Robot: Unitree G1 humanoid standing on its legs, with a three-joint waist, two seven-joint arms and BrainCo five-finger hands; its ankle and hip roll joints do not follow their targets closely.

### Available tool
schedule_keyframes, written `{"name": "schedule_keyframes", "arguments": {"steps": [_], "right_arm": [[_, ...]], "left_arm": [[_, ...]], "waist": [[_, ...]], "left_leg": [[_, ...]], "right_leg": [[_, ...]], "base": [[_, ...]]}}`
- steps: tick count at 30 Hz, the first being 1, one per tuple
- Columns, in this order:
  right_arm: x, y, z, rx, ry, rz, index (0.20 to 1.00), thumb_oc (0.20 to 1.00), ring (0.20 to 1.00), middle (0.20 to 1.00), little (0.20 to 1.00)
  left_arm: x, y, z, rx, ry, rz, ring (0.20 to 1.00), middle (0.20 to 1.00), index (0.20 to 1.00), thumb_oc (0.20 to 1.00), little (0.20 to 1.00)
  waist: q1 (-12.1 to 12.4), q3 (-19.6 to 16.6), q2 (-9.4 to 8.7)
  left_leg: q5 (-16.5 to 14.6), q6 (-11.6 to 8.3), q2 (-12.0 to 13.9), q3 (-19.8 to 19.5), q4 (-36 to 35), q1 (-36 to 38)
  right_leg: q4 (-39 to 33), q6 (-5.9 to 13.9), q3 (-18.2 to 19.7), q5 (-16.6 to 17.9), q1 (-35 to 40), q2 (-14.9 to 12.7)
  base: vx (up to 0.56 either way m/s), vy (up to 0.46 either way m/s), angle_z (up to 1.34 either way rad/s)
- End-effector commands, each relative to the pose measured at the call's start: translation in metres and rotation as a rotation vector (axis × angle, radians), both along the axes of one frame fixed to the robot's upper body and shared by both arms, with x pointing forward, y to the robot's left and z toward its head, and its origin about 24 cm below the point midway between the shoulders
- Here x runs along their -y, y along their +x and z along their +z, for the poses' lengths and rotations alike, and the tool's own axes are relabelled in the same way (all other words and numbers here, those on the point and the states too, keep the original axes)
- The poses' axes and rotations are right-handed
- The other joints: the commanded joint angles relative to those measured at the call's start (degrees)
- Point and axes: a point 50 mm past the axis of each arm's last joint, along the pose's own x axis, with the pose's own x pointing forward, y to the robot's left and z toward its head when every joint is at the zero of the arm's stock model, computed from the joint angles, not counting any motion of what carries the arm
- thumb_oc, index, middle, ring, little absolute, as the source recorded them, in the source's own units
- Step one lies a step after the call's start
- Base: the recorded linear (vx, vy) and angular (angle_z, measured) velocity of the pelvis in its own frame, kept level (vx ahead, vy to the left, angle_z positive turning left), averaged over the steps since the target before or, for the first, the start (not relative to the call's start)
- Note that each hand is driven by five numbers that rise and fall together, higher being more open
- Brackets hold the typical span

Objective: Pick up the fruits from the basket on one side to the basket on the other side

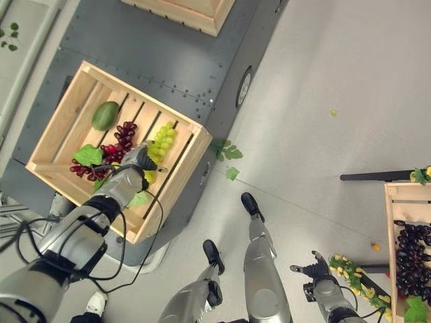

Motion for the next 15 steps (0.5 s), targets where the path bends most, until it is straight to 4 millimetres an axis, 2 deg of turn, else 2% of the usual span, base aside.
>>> {"name": "schedule_keyframes", "arguments": {"steps": [1, 6, 12, 15], "right_arm": [[-0.005, -0.012, -0.006, -0.003, -0.001, 0.007, 1.0, 1.0, 1.0, 1.0, 1.0], [-0.01, -0.015, -0.008, 0.0, 0.011, 0.01, 1.0, 1.0, 1.0, 1.0, 1.0], [-0.017, -0.004, -0.005, 0.044, 0.019, 0.028, 1.0, 1.0, 1.0, 1.0, 1.0], [-0.019, -0.002, -0.004, 0.056, 0.024, 0.027, 1.0, 1.0, 1.0, 1.0, 1.0]], "left_arm": [[-0.036, -0.004, 0.011, 0.029, -0.061, 0.16, 1.0, 1.0, 1.0, 1.0, 1.0], [-0.043, -0.005, 0.017, 0.071, -0.079, 0.195, 1.0, 1.0, 1.0, 1.0, 1.0], [-0.063, -0.01, 0.026, 0.13, -0.099, 0.27, 1.0, 1.0, 1.0, 1.0, 1.0], [-0.063, -0.01, 0.026, 0.131, -0.093, 0.273, 1.0, 1.0, 1.0, 1.0, 1.0]], "waist": [[-1.0, -0.2, -3.39], [-0.8, -0.2, -3.84], [-0.5, 0.0, -5.08], [-0.6, 0.1, -5.43]], "left_leg": [[1.4, 1.24, -2.0, -2.2, 1.2, -5.6], [1.3, 1.11, -2.0, -2.4, 1.5, -6.1], [1.4, 0.9, -1.8, -2.8, 2.0, -7.8], [1.6, 0.84, -1.6, -3.0, 2.1, -8.2]], "right_leg": [[0.5, 5.01, -2.2, -5.8, 2.1, 0.5], [0.6, 4.87, -2.2, -5.7, 1.8, 0.6], [0.8, 4.6, -2.5, -5.6, 0.6, 0.8], [0.8, 4.5, -2.7, -5.6, 0.3, 0.8]], "base": [[0.0, -0.034, -0.09], [0.01, -0.02, -0.02], [0.0, 0.0, 0.0], [0.0, -0.012, -0.01]]}}
